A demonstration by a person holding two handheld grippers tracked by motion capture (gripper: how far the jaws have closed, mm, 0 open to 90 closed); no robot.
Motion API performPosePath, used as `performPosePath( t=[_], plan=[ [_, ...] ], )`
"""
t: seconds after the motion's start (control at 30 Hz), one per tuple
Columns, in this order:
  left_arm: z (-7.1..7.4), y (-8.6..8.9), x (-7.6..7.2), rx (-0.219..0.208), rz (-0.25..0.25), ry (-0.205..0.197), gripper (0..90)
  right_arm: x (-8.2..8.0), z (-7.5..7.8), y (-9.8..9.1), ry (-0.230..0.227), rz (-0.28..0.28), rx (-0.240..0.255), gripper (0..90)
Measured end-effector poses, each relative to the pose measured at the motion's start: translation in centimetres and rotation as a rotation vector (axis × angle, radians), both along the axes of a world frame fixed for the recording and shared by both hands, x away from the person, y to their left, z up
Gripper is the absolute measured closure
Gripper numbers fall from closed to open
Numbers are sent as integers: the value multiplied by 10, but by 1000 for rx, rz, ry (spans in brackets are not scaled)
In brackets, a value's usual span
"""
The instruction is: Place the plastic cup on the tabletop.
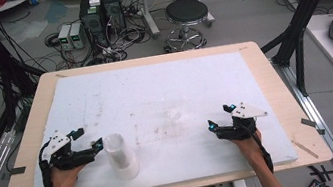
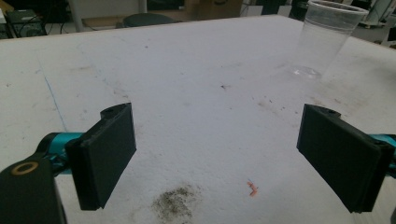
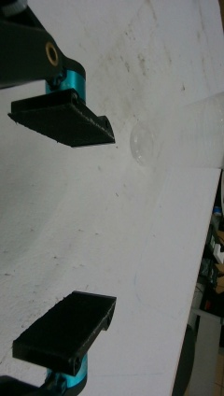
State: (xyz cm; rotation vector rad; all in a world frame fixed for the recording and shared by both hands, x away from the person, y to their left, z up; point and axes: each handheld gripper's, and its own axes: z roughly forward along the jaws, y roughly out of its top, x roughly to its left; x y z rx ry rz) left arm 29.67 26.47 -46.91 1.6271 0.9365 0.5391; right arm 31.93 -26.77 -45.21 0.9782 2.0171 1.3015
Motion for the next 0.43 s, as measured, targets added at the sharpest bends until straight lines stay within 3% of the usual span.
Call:
performPosePath(
  t=[0.13,0.43],
  plan=[
    [0,-1,0,13,-8,-6,116,0,0,-2,10,2,24,183],
    [0,-1,-1,8,10,-3,116,-2,-1,-1,-5,-15,15,183]
  ],
)
